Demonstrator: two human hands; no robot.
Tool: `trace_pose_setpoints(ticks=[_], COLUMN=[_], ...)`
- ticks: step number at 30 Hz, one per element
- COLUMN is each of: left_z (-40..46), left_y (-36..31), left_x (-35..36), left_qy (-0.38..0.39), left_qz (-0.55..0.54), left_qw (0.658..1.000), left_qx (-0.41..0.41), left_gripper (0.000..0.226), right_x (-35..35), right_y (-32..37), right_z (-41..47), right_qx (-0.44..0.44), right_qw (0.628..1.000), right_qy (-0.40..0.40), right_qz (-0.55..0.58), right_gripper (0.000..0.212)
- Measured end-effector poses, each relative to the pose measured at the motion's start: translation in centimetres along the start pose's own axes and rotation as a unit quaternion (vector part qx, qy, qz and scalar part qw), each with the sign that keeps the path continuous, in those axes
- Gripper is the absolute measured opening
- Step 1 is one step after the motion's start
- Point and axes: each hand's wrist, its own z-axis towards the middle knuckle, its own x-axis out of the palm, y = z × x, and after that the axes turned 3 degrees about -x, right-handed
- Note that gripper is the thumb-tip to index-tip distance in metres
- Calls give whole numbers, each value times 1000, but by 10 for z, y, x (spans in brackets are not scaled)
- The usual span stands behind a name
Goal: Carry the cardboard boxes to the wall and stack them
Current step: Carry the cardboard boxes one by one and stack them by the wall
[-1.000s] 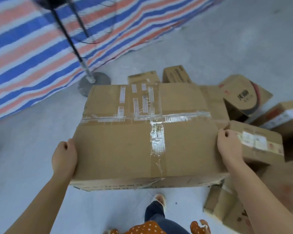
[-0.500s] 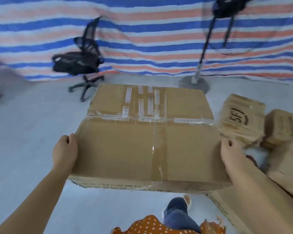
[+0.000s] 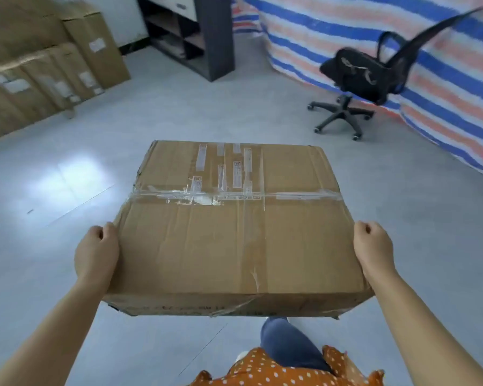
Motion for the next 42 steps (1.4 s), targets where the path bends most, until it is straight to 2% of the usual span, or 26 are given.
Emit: trace_pose_setpoints(ticks=[6, 15, 21, 26, 29, 37, 42], left_z=[39, 122, 152, 203, 248, 375, 457], left_y=[26, -6, 14, 65, 98, 161, 178], left_x=[-4, 21, 9, -30, -60, -155, -184], left_qy=[-32, -63, -120, -175, -191, -226, -240], left_qz=[-22, -58, -87, -94, -104, -113, -120], left_qw=[995, 987, 960, 929, 919, 902, 895], left_qx=[-90, -139, -237, -312, -329, -350, -357], left_gripper=[41, 36, 35, 36, 36, 34, 30], right_x=[57, 130, 216, 325, 392, 530, 589], right_y=[64, 149, 232, 309, 355, 477, 539], right_z=[42, 139, 173, 154, 130, 58, 45], right_qx=[-45, -74, -141, -192, -217, -249, -260], right_qw=[997, 991, 969, 943, 932, 921, 924], right_qy=[58, 97, 168, 237, 261, 277, 261], right_qz=[-27, -63, -116, -135, -125, -110, -103], right_gripper=[35, 32, 32, 33, 34, 35, 34])
